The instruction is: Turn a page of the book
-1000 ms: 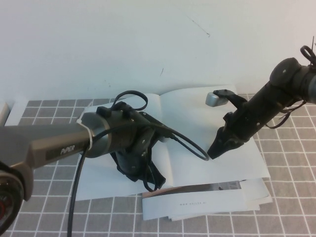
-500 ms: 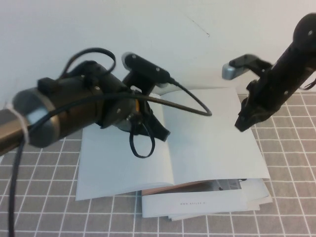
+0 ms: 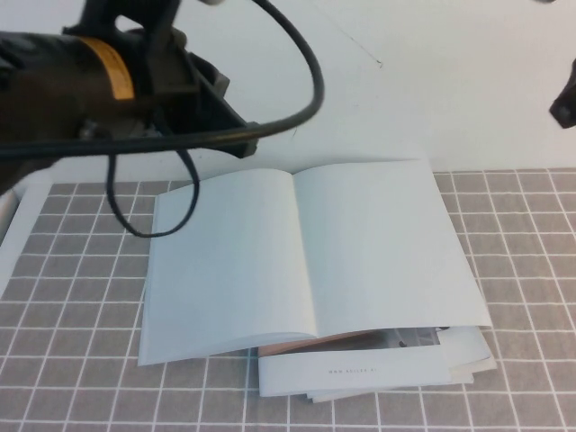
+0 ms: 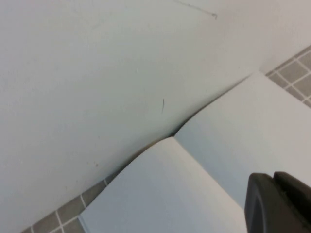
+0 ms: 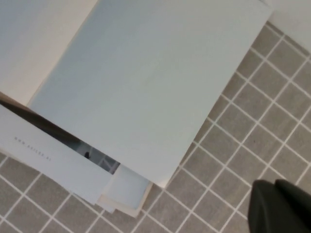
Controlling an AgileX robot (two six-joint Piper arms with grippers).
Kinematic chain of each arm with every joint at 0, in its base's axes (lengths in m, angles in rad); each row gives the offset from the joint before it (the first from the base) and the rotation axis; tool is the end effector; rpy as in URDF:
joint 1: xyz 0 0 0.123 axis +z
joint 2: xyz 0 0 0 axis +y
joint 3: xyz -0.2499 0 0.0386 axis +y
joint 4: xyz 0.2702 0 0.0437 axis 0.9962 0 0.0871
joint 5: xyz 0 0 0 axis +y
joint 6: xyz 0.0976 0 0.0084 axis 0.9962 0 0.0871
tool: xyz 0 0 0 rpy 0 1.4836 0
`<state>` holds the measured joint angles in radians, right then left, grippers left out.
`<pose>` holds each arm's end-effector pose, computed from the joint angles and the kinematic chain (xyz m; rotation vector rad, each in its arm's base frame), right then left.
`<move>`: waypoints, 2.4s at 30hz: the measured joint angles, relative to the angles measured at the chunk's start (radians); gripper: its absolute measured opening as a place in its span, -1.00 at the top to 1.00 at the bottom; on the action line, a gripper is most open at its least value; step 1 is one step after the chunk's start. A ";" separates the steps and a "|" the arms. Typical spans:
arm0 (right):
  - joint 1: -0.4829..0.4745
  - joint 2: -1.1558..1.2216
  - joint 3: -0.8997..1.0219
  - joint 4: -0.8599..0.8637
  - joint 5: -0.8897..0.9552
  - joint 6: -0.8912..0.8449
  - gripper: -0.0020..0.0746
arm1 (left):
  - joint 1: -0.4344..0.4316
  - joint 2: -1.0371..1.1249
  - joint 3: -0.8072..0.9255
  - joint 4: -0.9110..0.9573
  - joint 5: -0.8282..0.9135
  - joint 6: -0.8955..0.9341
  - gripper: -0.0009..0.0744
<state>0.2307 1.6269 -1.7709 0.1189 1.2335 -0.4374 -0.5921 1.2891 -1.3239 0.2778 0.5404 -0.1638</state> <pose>0.3540 0.0944 0.3704 -0.8324 2.4243 0.0806 0.2777 -0.1701 0.3889 0.5589 1.8923 -0.1978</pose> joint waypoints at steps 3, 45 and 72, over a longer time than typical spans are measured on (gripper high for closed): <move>0.000 -0.101 0.059 0.000 0.000 0.015 0.95 | 0.000 -0.053 0.000 -0.052 0.002 0.042 0.99; 0.000 -1.198 1.382 0.163 -0.624 -0.017 0.95 | -0.140 -0.455 0.439 0.284 -0.143 -0.268 0.99; 0.000 -1.200 1.383 0.167 -0.502 -0.128 0.95 | -0.131 -0.806 0.898 0.675 -0.302 -0.744 0.99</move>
<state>0.2307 0.4269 -0.3879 0.2860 0.7314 -0.5653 -0.7232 0.4828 -0.4264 0.9528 0.2387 -0.9078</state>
